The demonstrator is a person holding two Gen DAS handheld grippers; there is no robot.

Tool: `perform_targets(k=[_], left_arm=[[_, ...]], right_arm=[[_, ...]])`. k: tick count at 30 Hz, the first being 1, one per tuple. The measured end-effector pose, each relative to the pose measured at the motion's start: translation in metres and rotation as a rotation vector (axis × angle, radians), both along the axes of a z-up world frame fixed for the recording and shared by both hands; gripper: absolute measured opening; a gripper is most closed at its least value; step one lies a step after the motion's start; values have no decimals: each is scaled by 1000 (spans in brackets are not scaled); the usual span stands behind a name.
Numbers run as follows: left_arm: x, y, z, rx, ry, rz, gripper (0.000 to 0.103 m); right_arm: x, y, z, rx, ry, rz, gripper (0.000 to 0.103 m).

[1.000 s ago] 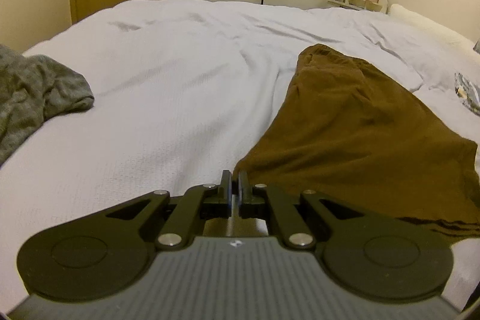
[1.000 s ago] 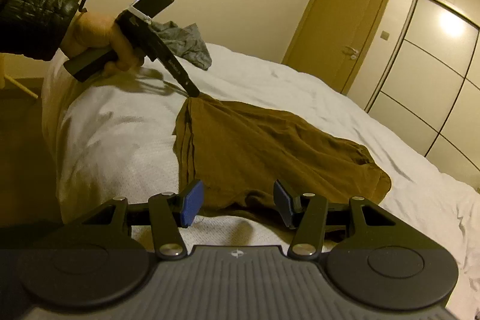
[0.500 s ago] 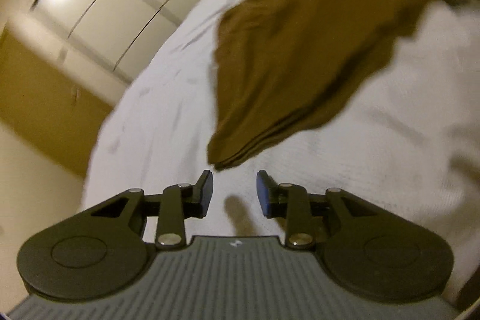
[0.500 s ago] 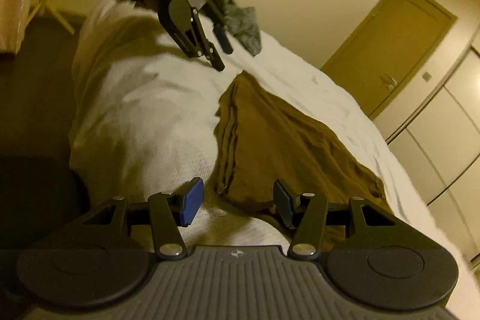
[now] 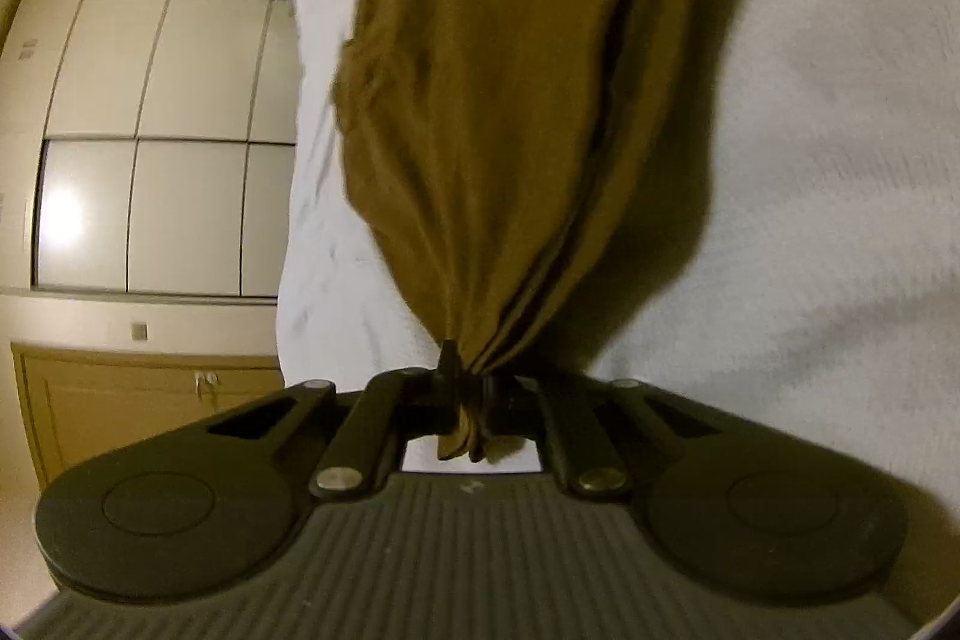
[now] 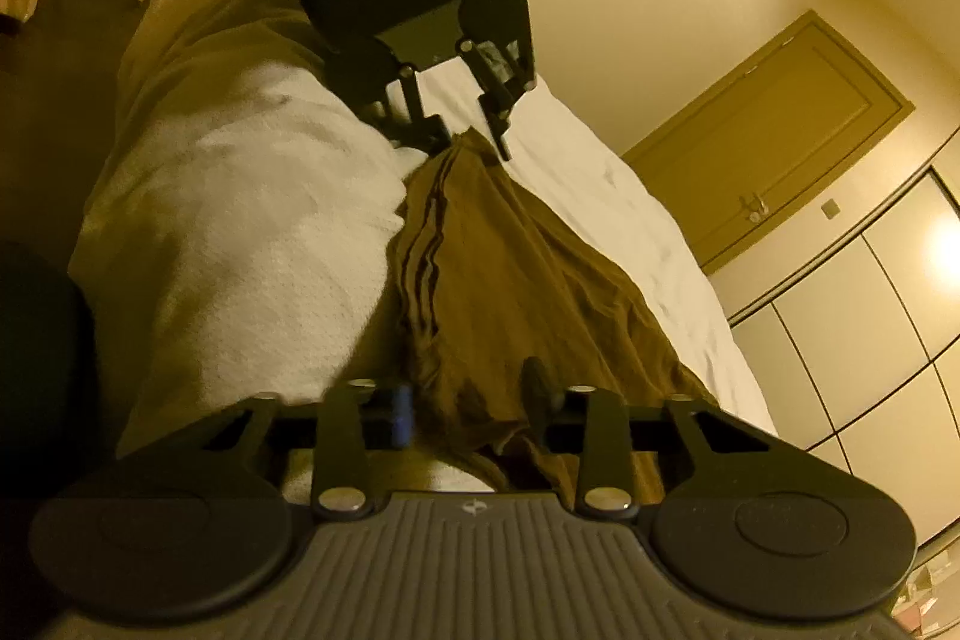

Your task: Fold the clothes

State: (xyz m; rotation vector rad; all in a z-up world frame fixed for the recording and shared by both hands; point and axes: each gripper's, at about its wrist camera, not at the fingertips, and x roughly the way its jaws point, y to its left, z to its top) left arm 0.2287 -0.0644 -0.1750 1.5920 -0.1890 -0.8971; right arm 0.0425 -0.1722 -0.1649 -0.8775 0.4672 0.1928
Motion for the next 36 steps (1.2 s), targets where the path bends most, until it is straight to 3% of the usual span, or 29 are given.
perform_targets(k=[1,6,9,18,23,26,31,36], left_arm=[[0,2,5,-21,14,13,4],[-22,17,35,-62,36,23,4],[-56,30,57,-57,61,15,4],[-168,83,105,-36,213,28,4],[-181,81,142,-86,234,42,4],[-155,51,162,-114,218,29,4],[-86,-36,176,-128,232,9,4],[-17,-107,161,-123,352,33,4]], right_arm=[[1,-2,1,10,5,-3,0],[-9,-13,20,68,3,-3,0],[-27,-17,38,86,-1,21,3],[-125,-24,83,181,65,103,3],[-172,-19,98,274,104,178,3],[-172,-31,117,293,56,171,2],[-114,-99,159,416,-62,35,2],[-27,-193,155,632,-16,-137,3]])
